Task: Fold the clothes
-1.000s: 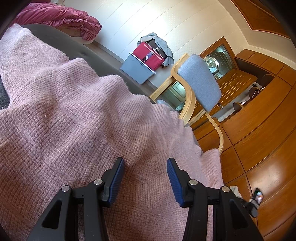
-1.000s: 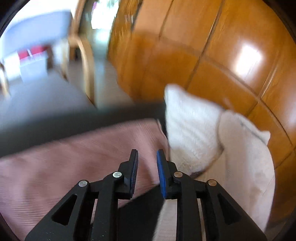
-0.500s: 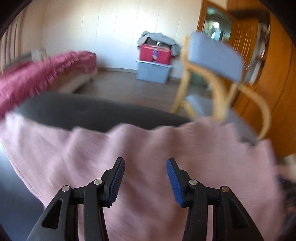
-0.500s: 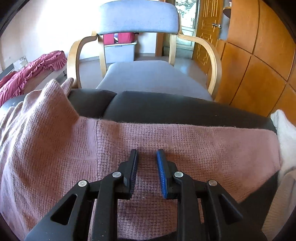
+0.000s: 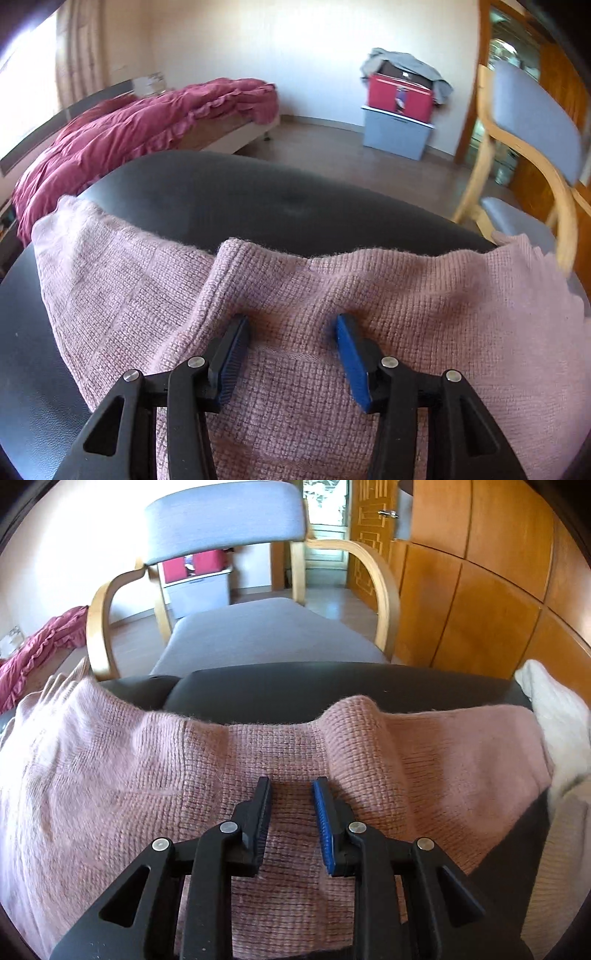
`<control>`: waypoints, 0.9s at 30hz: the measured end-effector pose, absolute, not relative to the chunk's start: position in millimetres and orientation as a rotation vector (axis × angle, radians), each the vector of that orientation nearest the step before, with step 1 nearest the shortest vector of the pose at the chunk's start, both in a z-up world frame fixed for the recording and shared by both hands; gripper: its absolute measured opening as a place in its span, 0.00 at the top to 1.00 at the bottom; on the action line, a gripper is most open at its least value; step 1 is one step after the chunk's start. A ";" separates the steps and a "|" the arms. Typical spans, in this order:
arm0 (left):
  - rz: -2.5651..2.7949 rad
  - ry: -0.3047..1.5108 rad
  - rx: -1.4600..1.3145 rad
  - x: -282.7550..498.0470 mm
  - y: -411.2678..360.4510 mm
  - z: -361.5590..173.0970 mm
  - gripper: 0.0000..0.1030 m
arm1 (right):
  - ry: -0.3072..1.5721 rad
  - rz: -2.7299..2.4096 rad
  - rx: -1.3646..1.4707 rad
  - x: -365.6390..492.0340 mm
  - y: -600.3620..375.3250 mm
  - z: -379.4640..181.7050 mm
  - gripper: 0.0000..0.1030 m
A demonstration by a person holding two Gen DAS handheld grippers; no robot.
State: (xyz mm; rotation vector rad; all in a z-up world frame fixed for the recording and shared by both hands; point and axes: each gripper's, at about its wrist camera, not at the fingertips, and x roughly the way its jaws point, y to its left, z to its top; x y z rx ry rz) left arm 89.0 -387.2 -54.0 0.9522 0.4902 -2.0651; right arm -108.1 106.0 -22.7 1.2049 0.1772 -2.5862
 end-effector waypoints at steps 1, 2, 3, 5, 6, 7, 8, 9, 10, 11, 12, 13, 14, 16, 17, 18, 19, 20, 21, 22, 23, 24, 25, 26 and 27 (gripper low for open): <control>-2.064 0.492 0.951 89.0 -387.8 -54.5 0.51 | 0.178 -2.590 1.206 -108.0 106.4 -23.1 0.77; -2.062 0.484 0.955 88.6 -387.4 -55.1 0.50 | 0.192 -2.595 1.204 -108.5 105.5 -24.2 0.77; -2.061 0.475 0.960 88.1 -386.9 -55.9 0.50 | 0.213 -2.601 1.201 -110.1 104.0 -25.7 0.76; -2.087 0.479 0.976 88.2 -385.5 -53.6 0.51 | 0.253 -2.615 1.194 -110.5 100.9 -28.0 0.74; -2.112 0.482 0.992 89.3 -384.5 -51.8 0.51 | 0.269 -2.622 1.189 -107.4 99.5 -28.1 0.74; -2.138 0.484 1.009 90.4 -383.4 -50.1 0.52 | 0.270 -2.625 1.185 -105.8 99.7 -28.0 0.73; -2.164 0.474 1.007 98.2 -380.8 -45.3 0.52 | 0.259 -2.626 1.181 -105.2 101.1 -27.7 0.73; -2.191 0.461 1.001 107.6 -377.9 -39.7 0.52 | 0.230 -2.625 1.180 -105.2 104.7 -27.6 0.69; -2.215 0.454 0.980 117.6 -374.1 -33.2 0.52 | 0.189 -2.622 1.180 -105.8 109.7 -27.4 0.63; -2.243 0.471 0.947 129.9 -370.8 -25.0 0.52 | 0.148 -2.619 1.179 -106.3 114.6 -27.3 0.62; -2.270 0.511 0.914 145.0 -367.9 -18.4 0.52 | 0.109 -2.613 1.170 -106.5 119.0 -26.6 0.62; -2.296 0.556 0.881 160.7 -365.0 -12.3 0.52 | 0.072 -2.604 1.156 -106.3 123.1 -25.6 0.62; -2.319 0.605 0.844 177.7 -363.2 -6.2 0.52 | 0.031 -2.606 1.111 -102.6 128.2 -21.5 0.62; -2.344 0.670 0.777 213.2 -355.9 2.2 0.52 | -0.047 -2.622 0.974 -89.9 139.0 -8.6 0.61; -2.361 0.680 0.760 228.4 -350.7 4.1 0.52 | -0.076 -2.622 0.887 -80.0 143.0 -0.5 0.61; -2.378 0.685 0.745 243.2 -345.1 5.4 0.52 | -0.102 -2.610 0.805 -67.3 146.4 7.1 0.61; -2.395 0.691 0.731 257.9 -339.5 6.7 0.52 | -0.119 -2.579 0.742 -53.7 148.0 12.7 0.57; -2.421 0.679 0.735 271.0 -331.6 7.4 0.52 | -0.115 -2.537 0.714 -41.7 147.0 15.2 0.54; -2.444 0.659 0.751 279.7 -326.3 7.0 0.52 | -0.102 -2.495 0.704 -31.0 144.8 16.2 0.46; -2.460 0.630 0.775 288.4 -317.5 4.4 0.52 | -0.079 -2.459 0.698 -20.2 142.1 17.0 0.43; -2.469 0.584 0.797 297.4 -307.6 0.6 0.52 | -0.050 -2.428 0.694 -9.4 139.1 17.5 0.43; -2.476 0.535 0.817 306.5 -297.8 -3.6 0.52 | -0.022 -2.396 0.690 1.5 136.0 18.0 0.43; -2.476 0.516 0.825 314.6 -291.8 -7.1 0.52 | 0.006 -2.364 0.686 12.3 133.0 18.4 0.43; -2.474 0.503 0.831 322.5 -286.7 -10.5 0.52 | 0.031 -2.336 0.685 21.4 130.5 18.7 0.43; -2.473 0.490 0.836 330.4 -281.6 -13.9 0.52 | 0.060 -2.310 0.695 30.1 128.3 18.0 0.42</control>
